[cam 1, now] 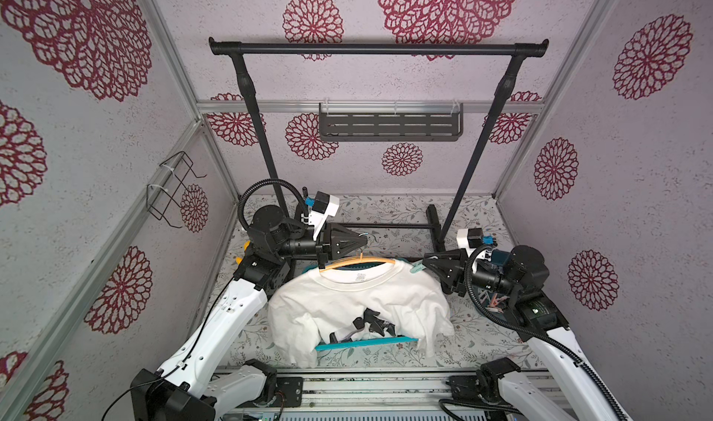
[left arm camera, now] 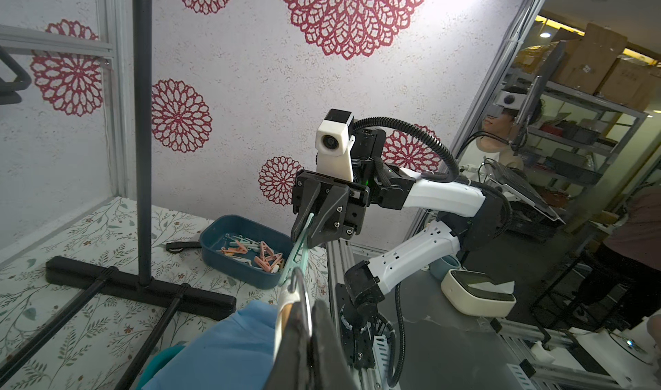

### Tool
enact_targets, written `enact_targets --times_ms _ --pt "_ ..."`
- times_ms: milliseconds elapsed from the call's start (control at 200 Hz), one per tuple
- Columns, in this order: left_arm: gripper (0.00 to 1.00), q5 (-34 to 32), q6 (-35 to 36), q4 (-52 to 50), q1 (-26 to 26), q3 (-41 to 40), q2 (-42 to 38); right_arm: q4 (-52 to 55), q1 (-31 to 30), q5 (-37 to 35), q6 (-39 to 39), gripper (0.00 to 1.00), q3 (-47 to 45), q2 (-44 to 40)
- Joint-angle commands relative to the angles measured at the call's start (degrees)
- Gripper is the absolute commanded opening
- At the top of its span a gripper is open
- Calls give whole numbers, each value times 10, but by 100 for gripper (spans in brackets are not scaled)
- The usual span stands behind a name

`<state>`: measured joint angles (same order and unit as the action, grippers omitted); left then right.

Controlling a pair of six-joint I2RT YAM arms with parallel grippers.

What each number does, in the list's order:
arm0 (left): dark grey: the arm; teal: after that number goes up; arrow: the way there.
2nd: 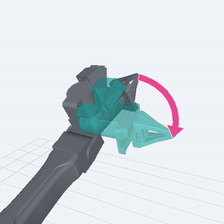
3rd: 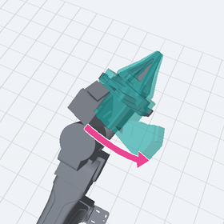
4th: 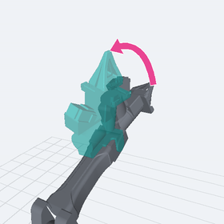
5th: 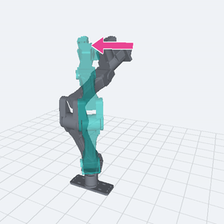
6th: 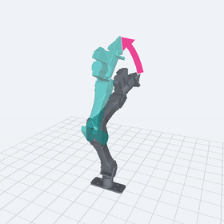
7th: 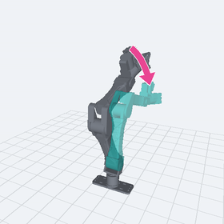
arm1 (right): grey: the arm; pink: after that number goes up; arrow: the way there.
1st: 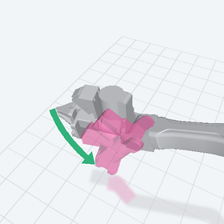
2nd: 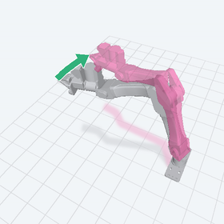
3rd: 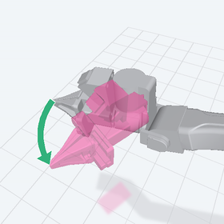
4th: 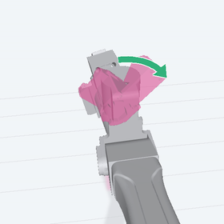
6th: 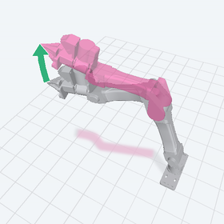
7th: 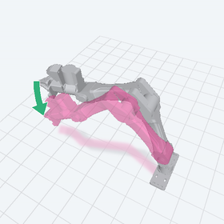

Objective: Use clothespins to secure the t-shirt on both sides of the hanger
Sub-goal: Clamp the T-shirt on the hanger.

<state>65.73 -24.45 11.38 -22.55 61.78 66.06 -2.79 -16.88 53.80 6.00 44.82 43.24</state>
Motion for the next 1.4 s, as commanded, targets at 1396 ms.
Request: enact_targets --times_ms 1396 --pt "0 30 -12 48 -2 -9 -9 88 -89 -113 -36 13 50 -6"
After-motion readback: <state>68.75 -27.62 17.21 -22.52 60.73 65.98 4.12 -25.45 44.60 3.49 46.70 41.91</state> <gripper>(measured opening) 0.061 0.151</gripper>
